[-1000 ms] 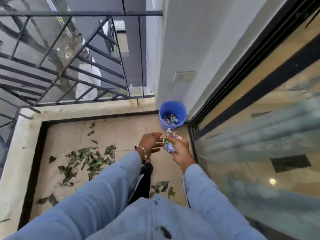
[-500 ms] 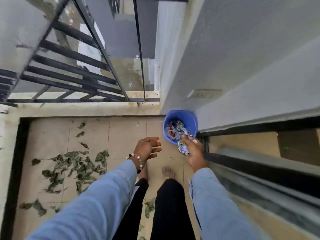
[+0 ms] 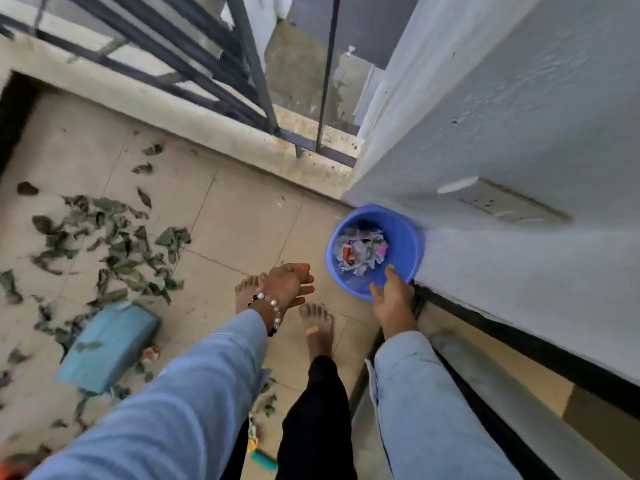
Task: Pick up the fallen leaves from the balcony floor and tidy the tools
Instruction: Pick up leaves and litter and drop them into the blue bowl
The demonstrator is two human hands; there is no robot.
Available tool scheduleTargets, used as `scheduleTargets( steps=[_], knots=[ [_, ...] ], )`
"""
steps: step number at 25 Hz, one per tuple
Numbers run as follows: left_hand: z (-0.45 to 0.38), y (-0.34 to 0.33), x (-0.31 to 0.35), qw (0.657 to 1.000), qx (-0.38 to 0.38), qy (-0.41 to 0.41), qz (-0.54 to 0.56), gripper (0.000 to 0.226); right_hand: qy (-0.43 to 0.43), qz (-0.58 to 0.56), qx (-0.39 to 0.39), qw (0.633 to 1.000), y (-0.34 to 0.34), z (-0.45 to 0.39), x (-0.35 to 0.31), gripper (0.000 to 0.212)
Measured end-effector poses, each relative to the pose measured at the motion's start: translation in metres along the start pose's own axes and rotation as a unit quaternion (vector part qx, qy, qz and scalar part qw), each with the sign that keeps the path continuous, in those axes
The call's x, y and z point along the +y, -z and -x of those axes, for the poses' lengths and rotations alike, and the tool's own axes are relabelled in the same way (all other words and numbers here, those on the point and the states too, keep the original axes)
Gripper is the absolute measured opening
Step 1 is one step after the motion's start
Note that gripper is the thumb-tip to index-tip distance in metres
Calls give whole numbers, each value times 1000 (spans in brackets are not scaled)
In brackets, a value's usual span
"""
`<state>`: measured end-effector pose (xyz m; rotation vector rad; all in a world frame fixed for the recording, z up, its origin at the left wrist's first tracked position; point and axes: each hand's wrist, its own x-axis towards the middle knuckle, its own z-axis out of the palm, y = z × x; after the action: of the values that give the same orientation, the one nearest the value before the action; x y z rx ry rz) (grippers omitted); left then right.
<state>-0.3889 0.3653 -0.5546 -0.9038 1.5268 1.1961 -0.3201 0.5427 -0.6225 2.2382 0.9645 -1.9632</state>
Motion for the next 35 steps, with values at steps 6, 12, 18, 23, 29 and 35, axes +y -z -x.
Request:
scheduleTargets(
  steps=[6,12,18,23,29,35],
  knots=[
    [81,18,-20,995,33,-5,93,19,49,204,-78,975,20,89,-6,23],
    [166,76,-80,984,113,-24,138,15,160,547,-205,796,9,193,19,17],
    [218,141,-209,941,235,9,242,29,269,794,-347,419,-16,259,98,16],
    [231,153,-336,859,302,84,405,22,322,843,-387,188,-29,305,190,16],
    [236,146,-436,725,352,141,576,16,317,848,-415,-85,-9,335,313,21],
    [195,139,-510,660,344,155,650,15,317,815,-414,-254,5,320,436,21]
  ],
)
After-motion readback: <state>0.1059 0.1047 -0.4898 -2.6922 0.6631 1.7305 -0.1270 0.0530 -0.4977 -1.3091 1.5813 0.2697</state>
